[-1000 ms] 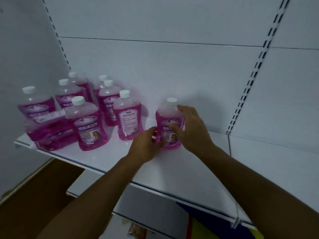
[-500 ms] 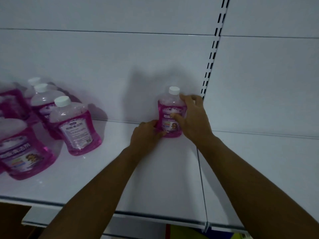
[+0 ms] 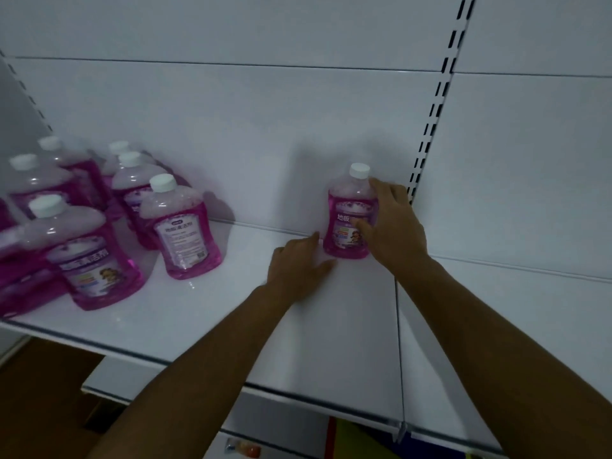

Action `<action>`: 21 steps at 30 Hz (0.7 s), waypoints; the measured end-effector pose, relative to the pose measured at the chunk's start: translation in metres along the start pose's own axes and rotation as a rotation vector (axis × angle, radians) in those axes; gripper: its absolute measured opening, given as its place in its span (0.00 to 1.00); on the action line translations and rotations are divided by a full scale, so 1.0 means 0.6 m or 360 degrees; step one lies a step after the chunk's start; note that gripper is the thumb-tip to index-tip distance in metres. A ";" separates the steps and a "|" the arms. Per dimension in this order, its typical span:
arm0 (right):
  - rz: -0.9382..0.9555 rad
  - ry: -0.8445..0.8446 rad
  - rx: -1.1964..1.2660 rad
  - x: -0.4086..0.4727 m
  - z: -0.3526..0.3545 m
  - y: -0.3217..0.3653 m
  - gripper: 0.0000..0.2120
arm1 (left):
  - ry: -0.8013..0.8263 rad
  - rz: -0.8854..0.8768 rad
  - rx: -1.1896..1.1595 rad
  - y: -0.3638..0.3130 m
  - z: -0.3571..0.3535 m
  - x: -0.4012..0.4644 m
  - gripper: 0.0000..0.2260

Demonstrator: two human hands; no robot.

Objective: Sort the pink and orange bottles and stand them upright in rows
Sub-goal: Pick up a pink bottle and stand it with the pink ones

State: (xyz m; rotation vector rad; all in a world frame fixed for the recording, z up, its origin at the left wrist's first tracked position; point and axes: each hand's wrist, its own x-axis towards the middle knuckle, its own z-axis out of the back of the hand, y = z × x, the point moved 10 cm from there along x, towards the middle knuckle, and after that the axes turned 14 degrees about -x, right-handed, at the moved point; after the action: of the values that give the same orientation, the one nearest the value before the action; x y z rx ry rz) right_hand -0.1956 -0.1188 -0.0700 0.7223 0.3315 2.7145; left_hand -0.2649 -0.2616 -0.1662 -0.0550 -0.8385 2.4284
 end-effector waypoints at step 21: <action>0.0493 0.0267 0.0652 -0.054 -0.066 0.376 0.31 | -0.0948 0.0082 -0.1164 0.166 0.263 -0.239 0.26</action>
State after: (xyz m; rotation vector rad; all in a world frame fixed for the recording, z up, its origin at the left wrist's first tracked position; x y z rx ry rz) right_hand -0.2426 -0.3444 -0.0504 0.6970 0.9046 3.0456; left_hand -0.2277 -0.4889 -0.1170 0.3908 -1.9701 2.0610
